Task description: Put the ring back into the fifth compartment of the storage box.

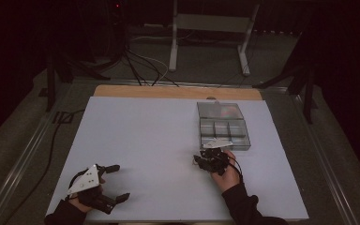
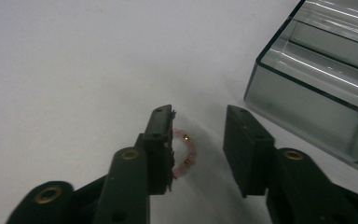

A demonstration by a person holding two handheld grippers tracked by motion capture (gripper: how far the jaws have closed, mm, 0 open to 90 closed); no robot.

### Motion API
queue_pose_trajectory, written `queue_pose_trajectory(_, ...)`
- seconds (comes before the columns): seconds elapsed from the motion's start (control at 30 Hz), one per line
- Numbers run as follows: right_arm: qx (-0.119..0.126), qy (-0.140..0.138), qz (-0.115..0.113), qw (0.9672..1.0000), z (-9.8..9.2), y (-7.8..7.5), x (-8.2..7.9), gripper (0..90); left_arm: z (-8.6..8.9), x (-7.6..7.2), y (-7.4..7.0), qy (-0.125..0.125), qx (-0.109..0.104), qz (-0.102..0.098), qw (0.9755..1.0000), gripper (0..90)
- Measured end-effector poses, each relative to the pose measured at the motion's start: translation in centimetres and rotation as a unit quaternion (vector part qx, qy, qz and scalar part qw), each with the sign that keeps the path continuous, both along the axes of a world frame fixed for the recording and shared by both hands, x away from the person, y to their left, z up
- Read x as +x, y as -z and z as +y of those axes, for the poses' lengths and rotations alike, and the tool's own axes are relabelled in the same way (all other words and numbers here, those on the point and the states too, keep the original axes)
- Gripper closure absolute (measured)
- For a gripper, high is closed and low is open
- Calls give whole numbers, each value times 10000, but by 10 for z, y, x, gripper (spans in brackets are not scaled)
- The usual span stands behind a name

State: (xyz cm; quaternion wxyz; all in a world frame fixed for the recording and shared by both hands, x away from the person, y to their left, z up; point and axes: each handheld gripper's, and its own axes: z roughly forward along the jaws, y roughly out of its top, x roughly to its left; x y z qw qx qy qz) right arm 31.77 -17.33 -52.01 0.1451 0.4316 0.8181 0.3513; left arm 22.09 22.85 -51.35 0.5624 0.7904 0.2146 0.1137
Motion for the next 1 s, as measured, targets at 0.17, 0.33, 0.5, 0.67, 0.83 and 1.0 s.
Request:
queue_pose_trajectory(0.17,-60,17,9,10000,2,1,1,712,0,0,0,5,-2,3,10000,10)
queue_pose_trajectory(0.33,-198,-22,12,9998,6,4,2,753,0,0,0,9,-4,3,10000,10)
queue_pose_trajectory(0.5,-289,-4,-13,9996,8,4,1,778,0,0,0,10,-4,5,10000,10)
queue_pose_trajectory(0.67,-478,-58,-143,9987,12,4,-2,823,0,0,0,12,2,6,10000,10)
queue_pose_trajectory(0.83,-469,-48,-105,9988,13,4,-3,857,0,0,0,9,0,3,10000,10)
queue_pose_trajectory(1.0,-459,-30,-10,9989,14,3,0,867,-1,0,0,15,2,11,10000,10)
